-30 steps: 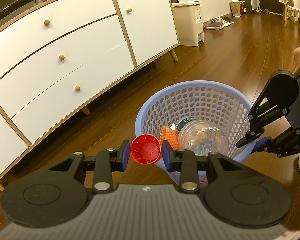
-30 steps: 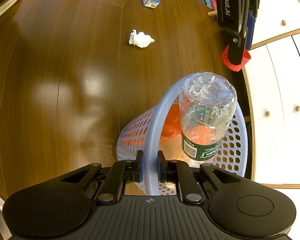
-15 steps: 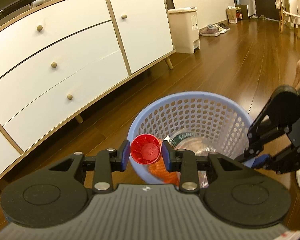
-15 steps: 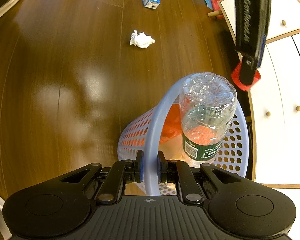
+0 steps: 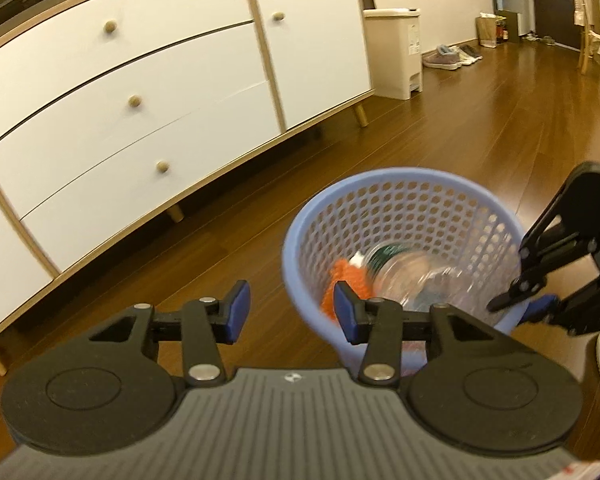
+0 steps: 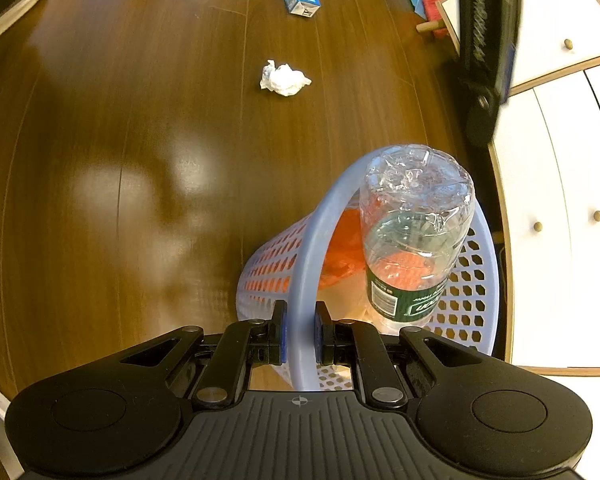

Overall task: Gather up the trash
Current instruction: 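Open the left tool to drop the red cap into the basket, then move the open left tool toward the white crumpled tissue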

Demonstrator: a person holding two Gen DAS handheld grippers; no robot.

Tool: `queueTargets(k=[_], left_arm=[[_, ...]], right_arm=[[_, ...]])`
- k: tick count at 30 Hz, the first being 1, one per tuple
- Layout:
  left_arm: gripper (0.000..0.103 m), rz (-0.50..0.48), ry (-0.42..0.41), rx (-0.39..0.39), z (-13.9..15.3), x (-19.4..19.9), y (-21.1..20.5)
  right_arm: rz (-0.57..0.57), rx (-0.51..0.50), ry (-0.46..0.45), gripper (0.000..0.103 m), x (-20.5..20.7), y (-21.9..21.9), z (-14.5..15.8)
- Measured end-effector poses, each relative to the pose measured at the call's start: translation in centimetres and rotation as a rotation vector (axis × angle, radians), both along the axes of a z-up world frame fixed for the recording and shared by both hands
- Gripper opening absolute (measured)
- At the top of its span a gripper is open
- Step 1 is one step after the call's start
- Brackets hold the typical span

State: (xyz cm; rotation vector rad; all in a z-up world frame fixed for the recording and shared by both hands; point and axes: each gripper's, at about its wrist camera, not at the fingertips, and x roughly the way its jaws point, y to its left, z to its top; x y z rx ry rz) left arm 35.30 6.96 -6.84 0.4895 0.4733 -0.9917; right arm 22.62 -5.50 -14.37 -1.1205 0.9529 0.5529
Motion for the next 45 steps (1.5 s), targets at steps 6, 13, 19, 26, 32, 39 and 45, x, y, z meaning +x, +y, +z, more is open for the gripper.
queueTargets(k=[6,13,19,26,32,39,45], left_arm=[[0.041,0.060,0.014,0.012,-0.2,0.9,2.9],[0.041,0.120,0.034,0.037,-1.1,1.5,6.2],[0.041,0.175,0.073,0.094,-3.7,2.0,9.0],[0.041,0.201,0.115,0.199,-8.1,2.7,11.1],[0.041,0.183,0.155,0.241,-11.5,2.9,11.7],[0.041,0.182,0.210,0.267,-15.3,3.2,11.9],[0.041,0.195,0.218,0.282,-17.8,4.1,12.6]], right_arm=[[0.004,-0.005,0.001,0.009,0.0,0.0,-0.1],[0.002,-0.005,-0.003,0.009,0.1,-0.1,-0.1],[-0.006,0.000,-0.003,0.009,0.3,-0.1,-0.1],[-0.025,-0.011,0.006,0.009,1.0,0.2,-0.4],[-0.037,-0.006,0.006,0.009,1.6,0.1,-0.5],[-0.034,-0.016,-0.004,0.009,1.5,0.3,-0.7],[-0.048,-0.015,-0.011,0.009,1.8,0.5,-0.9]])
